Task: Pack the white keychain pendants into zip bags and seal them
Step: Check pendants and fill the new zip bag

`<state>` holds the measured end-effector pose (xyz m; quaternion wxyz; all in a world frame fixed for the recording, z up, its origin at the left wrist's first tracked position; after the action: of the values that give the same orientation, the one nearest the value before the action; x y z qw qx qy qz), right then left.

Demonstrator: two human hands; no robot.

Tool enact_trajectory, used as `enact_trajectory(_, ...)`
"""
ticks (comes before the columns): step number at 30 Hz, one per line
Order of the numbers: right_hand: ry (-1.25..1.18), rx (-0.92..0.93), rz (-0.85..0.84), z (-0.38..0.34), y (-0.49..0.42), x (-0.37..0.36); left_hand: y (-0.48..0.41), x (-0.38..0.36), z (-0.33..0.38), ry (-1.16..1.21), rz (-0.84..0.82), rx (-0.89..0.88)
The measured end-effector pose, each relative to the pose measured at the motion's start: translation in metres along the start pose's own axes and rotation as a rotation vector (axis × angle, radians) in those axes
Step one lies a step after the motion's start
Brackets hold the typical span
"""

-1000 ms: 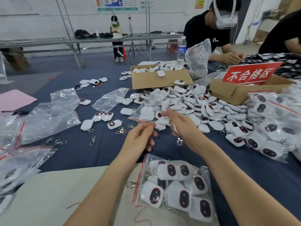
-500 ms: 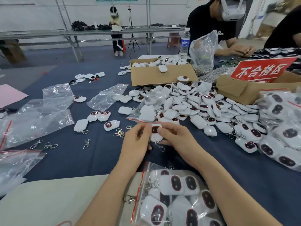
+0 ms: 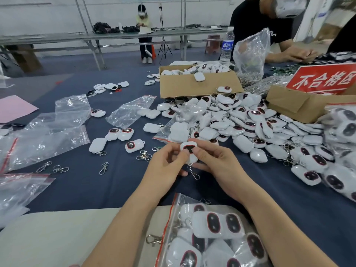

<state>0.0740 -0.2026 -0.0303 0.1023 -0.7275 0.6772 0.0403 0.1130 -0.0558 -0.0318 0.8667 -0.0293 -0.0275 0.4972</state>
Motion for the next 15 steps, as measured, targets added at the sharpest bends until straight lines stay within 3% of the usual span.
enact_trajectory(15, 0.007, 0.016, -0.030, -0.0017, 0.0001, -0.0038, 0.0005, 0.0020, -0.0009, 0.003, -0.018, 0.011)
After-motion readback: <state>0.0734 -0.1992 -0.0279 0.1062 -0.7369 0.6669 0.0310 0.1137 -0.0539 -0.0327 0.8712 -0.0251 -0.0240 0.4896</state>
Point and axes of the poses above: each hand's wrist, its own y-axis away from the middle knuckle, its own x-axis out of the back of the hand, z = x × y, the point moved 4 cm from there along -y, towards the middle knuckle, and after that the axes turned 9 degrees about -z, right-handed, at the moved point
